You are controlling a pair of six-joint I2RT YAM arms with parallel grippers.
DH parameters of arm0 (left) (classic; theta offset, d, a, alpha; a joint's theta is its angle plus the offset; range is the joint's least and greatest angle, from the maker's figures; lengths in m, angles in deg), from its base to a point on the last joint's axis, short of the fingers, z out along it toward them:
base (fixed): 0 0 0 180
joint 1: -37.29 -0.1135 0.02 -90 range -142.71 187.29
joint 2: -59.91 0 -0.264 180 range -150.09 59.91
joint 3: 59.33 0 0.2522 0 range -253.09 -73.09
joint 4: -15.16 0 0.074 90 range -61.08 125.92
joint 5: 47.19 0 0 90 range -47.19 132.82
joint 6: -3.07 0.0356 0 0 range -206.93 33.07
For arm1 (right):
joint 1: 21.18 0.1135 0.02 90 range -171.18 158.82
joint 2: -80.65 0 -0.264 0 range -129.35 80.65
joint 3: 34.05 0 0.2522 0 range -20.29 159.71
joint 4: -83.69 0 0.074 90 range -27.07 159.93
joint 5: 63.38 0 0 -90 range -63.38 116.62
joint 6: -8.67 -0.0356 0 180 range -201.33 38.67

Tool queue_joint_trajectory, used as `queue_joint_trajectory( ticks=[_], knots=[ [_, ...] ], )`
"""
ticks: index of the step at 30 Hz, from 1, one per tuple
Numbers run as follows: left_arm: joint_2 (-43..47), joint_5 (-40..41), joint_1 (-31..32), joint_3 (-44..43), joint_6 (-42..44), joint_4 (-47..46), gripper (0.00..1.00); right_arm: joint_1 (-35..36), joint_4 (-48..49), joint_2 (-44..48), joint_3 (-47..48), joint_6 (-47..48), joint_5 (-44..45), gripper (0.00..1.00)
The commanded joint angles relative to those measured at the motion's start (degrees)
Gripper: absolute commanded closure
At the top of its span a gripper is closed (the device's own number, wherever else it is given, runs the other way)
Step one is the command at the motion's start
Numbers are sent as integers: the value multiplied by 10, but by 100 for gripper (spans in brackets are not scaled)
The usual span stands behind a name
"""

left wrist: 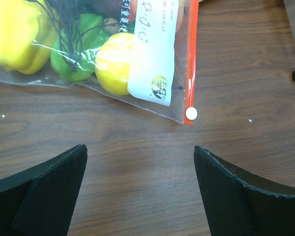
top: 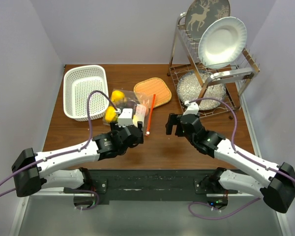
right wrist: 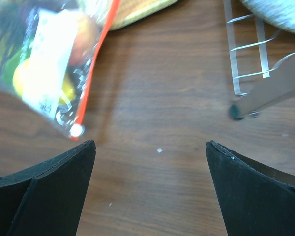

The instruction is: Open the zip-top bag and remove the fake food

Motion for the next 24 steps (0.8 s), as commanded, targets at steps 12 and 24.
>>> queue_joint_trajectory(
  ticks=[12,24],
  knots=[
    [-59,-159,-100,57,-19,-189,22,1,233,-64,-111,-123,-189,5],
    [-116,-161,-99,113,-65,-374,30,2,292,-77,-149,-159,-187,7]
  ],
)
